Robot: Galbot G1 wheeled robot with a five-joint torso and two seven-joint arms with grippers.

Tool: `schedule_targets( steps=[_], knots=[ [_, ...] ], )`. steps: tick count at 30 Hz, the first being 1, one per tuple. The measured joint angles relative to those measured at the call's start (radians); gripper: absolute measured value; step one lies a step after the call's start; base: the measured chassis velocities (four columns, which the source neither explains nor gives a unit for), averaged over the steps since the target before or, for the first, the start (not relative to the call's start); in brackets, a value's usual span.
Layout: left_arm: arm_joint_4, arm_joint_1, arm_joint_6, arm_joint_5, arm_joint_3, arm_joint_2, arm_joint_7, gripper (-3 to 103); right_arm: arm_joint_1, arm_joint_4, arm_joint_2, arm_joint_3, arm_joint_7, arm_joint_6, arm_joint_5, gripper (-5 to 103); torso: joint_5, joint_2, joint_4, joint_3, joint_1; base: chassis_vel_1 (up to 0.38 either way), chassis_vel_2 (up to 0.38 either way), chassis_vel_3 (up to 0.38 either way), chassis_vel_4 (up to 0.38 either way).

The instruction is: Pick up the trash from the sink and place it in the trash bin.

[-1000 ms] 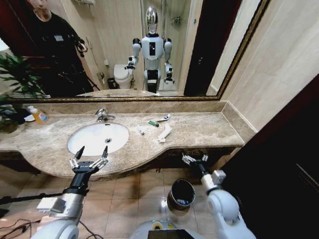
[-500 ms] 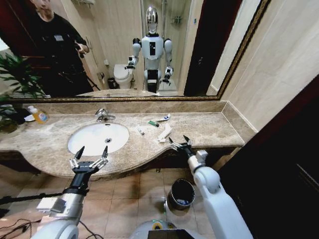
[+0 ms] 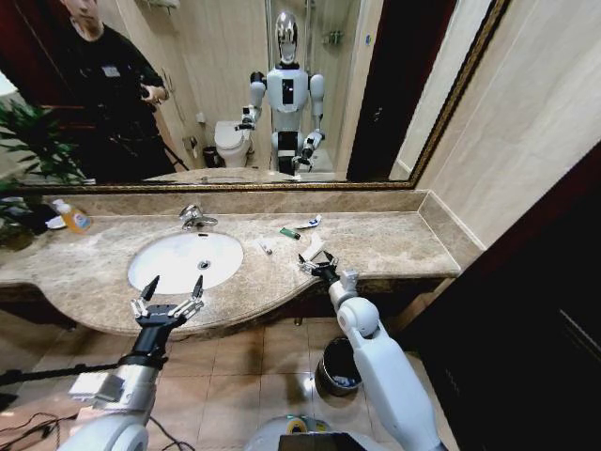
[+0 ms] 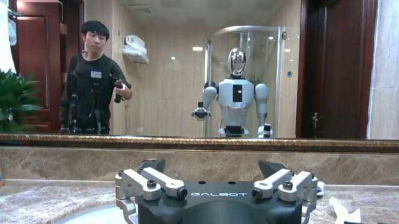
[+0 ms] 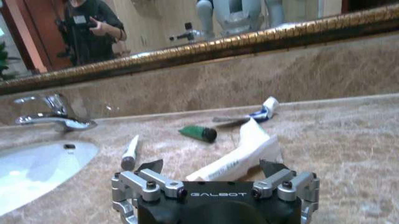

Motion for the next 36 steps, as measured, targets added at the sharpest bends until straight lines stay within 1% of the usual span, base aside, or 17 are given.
schedule_targets(
  steps=[3, 4, 7, 9, 10, 13, 14, 16, 17, 19, 22, 25, 28, 31, 32, 34, 36],
  knots=[
    [0.000, 0.000, 0.000, 0.000, 0.000, 0.000, 0.000, 100, 0.000, -0.012, 0.004, -0.005, 0.007, 0.001, -0.002, 100, 0.0001, 0.000, 0.0000, 0.000, 0.000, 0.000, 0.000, 0.000, 0.000],
    [0.000, 0.000, 0.000, 0.000, 0.000, 0.000, 0.000, 100, 0.000, -0.017, 0.006, -0.008, 0.009, 0.001, -0.002, 103, 0.0000, 0.000, 0.0000, 0.000, 0.000, 0.000, 0.000, 0.000, 0.000],
    [0.000, 0.000, 0.000, 0.000, 0.000, 0.000, 0.000, 100, 0.000, -0.029, 0.010, -0.014, 0.014, 0.003, -0.005, 101, 0.0000, 0.000, 0.0000, 0.000, 0.000, 0.000, 0.000, 0.000, 0.000],
    [0.000, 0.000, 0.000, 0.000, 0.000, 0.000, 0.000, 100, 0.000, -0.034, 0.015, -0.019, 0.021, 0.006, -0.007, 94, 0.0000, 0.000, 0.0000, 0.000, 0.000, 0.000, 0.000, 0.000, 0.000],
    [0.000, 0.000, 0.000, 0.000, 0.000, 0.000, 0.000, 100, 0.000, -0.034, 0.015, -0.019, 0.021, 0.006, -0.007, 94, 0.0000, 0.000, 0.0000, 0.000, 0.000, 0.000, 0.000, 0.000, 0.000],
    [0.000, 0.000, 0.000, 0.000, 0.000, 0.000, 0.000, 100, 0.005, -0.044, 0.021, -0.022, 0.028, 0.009, -0.009, 78, 0.0000, 0.000, 0.0000, 0.000, 0.000, 0.000, 0.000, 0.000, 0.000],
    [0.000, 0.000, 0.000, 0.000, 0.000, 0.000, 0.000, 100, 0.005, -0.044, 0.021, -0.022, 0.028, 0.009, -0.009, 78, 0.0000, 0.000, 0.0000, 0.000, 0.000, 0.000, 0.000, 0.000, 0.000],
    [0.000, 0.000, 0.000, 0.000, 0.000, 0.000, 0.000, 100, 0.008, -0.052, 0.023, -0.022, 0.030, 0.012, -0.011, 67, 0.0000, 0.000, 0.0000, 0.000, 0.000, 0.000, 0.000, 0.000, 0.000],
    [0.000, 0.000, 0.000, 0.000, 0.000, 0.000, 0.000, 100, 0.008, -0.052, 0.023, -0.022, 0.030, 0.012, -0.011, 67, 0.0000, 0.000, 0.0000, 0.000, 0.000, 0.000, 0.000, 0.000, 0.000],
    [0.000, 0.000, 0.000, 0.000, 0.000, 0.000, 0.000, 100, 0.010, -0.056, 0.024, -0.022, 0.030, 0.014, -0.012, 56, 0.0000, 0.000, 0.0000, 0.000, 0.000, 0.000, 0.000, 0.000, 0.000],
    [0.000, 0.000, 0.000, 0.000, 0.000, 0.000, 0.000, 100, 0.010, -0.059, 0.024, -0.022, 0.030, 0.016, -0.012, 51, 0.0001, 0.000, 0.0000, 0.000, 0.000, 0.000, 0.000, 0.000, 0.000],
    [0.000, 0.000, 0.000, 0.000, 0.000, 0.000, 0.000, 100, 0.012, -0.061, 0.024, -0.021, 0.031, 0.022, -0.013, 34, 0.0001, 0.000, 0.0000, 0.000, 0.000, 0.000, 0.000, 0.000, 0.000],
    [0.000, 0.000, 0.000, 0.000, 0.000, 0.000, 0.000, 100, 0.013, -0.062, 0.024, -0.020, 0.031, 0.024, -0.013, 29, 0.0001, 0.000, 0.0000, 0.000, 0.000, 0.000, 0.000, 0.000, 0.000],
    [0.000, 0.000, 0.000, 0.000, 0.000, 0.000, 0.000, 100, 0.017, -0.062, 0.023, -0.019, 0.031, 0.026, -0.013, 12, 0.0001, 0.000, 0.0000, 0.000, 0.000, 0.000, 0.000, 0.000, 0.000],
    [0.000, 0.000, 0.000, 0.000, 0.000, 0.000, 0.000, 100, 0.017, -0.062, 0.023, -0.019, 0.031, 0.026, -0.013, 12, 0.0001, 0.000, 0.0000, 0.000, 0.000, 0.000, 0.000, 0.000, 0.000],
    [0.000, 0.000, 0.000, 0.000, 0.000, 0.000, 0.000, 100, 0.019, -0.062, 0.023, -0.018, 0.031, 0.027, -0.013, 3, 0.0001, 0.000, 0.0000, 0.000, 0.000, 0.000, 0.000, 0.000, 0.000],
    [0.000, 0.000, 0.000, 0.000, 0.000, 0.000, 0.000, 100, 0.020, -0.062, 0.023, -0.018, 0.031, 0.027, -0.013, 1, 0.0001, 0.000, 0.0000, 0.000, 0.000, 0.000, 0.000, 0.000, 0.000]
  ],
)
